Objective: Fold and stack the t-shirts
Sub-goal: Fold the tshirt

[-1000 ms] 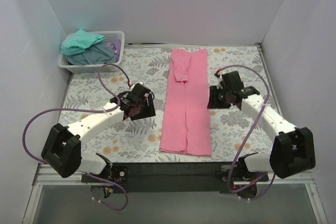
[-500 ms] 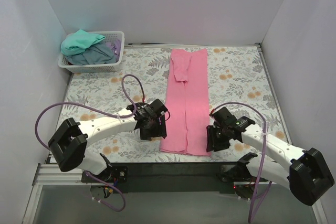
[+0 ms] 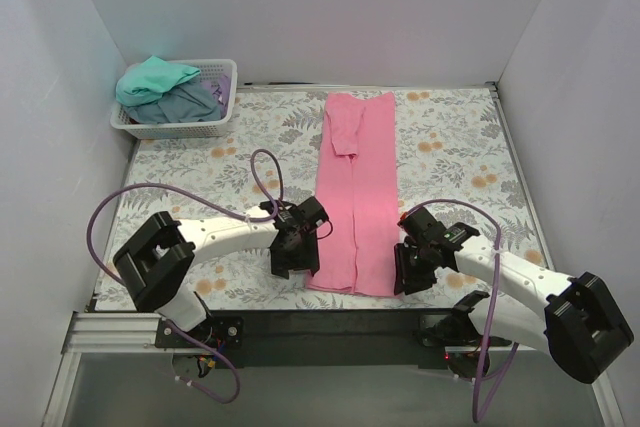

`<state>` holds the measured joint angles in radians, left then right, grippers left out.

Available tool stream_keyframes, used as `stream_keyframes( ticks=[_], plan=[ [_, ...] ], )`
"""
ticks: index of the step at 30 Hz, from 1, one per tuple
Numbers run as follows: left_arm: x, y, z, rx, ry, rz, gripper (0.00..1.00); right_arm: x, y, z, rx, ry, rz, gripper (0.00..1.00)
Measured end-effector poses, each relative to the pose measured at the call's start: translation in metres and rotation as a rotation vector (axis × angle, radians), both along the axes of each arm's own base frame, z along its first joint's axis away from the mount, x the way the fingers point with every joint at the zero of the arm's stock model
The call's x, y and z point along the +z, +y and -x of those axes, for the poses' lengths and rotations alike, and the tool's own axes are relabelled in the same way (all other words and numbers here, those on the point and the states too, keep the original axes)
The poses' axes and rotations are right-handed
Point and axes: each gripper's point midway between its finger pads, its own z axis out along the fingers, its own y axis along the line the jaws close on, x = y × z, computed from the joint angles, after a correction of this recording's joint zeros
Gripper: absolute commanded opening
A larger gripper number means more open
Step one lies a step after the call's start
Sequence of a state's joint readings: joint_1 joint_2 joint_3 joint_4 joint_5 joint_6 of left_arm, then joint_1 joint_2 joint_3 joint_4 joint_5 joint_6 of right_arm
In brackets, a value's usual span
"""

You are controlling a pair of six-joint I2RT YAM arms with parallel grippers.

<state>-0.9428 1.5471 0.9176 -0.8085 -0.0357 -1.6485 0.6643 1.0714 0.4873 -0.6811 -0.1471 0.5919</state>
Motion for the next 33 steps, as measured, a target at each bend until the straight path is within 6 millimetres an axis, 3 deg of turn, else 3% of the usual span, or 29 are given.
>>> stream_keyframes(
  ticks=[6, 10, 21, 26, 28, 32, 33],
  plan=[
    [-0.013, -0.004, 0.005, -0.022, 0.039, -0.042, 0.57, -0.001, 0.004, 0.003, 0.005, 0.017, -0.022, 0.28],
    [-0.013, -0.008, 0.007, -0.040, 0.047, -0.051, 0.55, -0.003, 0.005, 0.005, 0.008, 0.023, -0.029, 0.02],
    [-0.013, -0.013, 0.010, -0.060, 0.059, -0.057, 0.45, -0.003, 0.006, 0.005, 0.009, 0.022, -0.033, 0.01],
    [-0.014, -0.016, 0.014, -0.070, 0.073, -0.057, 0.36, -0.003, 0.006, 0.005, 0.009, 0.021, -0.034, 0.01],
    [-0.015, -0.017, 0.015, -0.072, 0.083, -0.057, 0.30, -0.003, 0.006, 0.005, 0.010, 0.021, -0.034, 0.01],
    [-0.016, -0.024, 0.017, -0.080, 0.102, -0.041, 0.00, -0.003, 0.006, 0.005, 0.011, 0.020, -0.034, 0.01],
    [-0.015, -0.027, 0.018, -0.087, 0.108, -0.033, 0.00, -0.003, 0.006, 0.005, 0.012, 0.020, -0.034, 0.01]
  ],
)
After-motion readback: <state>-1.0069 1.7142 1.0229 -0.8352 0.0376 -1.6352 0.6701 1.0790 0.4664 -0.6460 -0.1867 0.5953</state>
